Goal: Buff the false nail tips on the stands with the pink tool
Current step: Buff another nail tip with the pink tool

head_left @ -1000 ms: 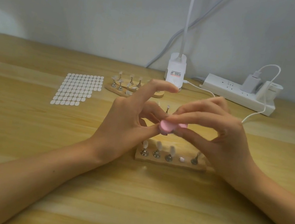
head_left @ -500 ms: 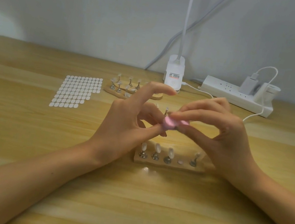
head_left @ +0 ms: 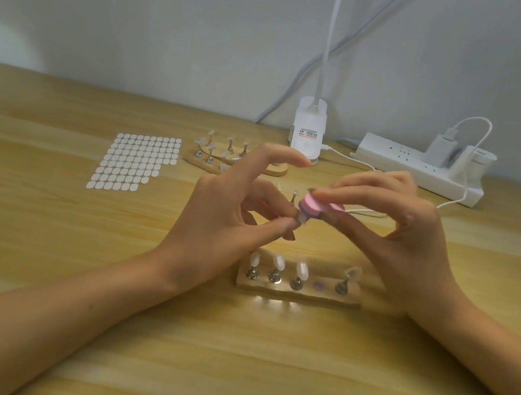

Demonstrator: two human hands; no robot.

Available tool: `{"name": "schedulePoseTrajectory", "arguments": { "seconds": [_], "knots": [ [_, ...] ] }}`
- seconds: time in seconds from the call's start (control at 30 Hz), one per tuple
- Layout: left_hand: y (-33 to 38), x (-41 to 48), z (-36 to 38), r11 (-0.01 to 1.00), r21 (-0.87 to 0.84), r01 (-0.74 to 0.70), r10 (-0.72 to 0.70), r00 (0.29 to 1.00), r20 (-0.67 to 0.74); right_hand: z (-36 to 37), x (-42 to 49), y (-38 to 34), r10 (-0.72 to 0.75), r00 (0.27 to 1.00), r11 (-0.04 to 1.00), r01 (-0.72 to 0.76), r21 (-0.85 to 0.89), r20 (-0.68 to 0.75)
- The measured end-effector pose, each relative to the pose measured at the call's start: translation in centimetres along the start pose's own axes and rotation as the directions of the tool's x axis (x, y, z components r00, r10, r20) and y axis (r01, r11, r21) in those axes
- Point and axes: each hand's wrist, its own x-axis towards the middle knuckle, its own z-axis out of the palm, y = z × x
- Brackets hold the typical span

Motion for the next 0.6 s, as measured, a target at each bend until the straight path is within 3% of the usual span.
{"name": "schedulePoseTrajectory", "arguments": {
  "seconds": [0.6],
  "knots": [
    [0.14, 0.05, 0.02, 1.0, 0.003, 0.003, -0.003, 1.0, 0.006, 0.34, -0.12, -0.03, -0.042, 0.998, 0.999, 0.041, 0.025, 0.038]
  ]
}}
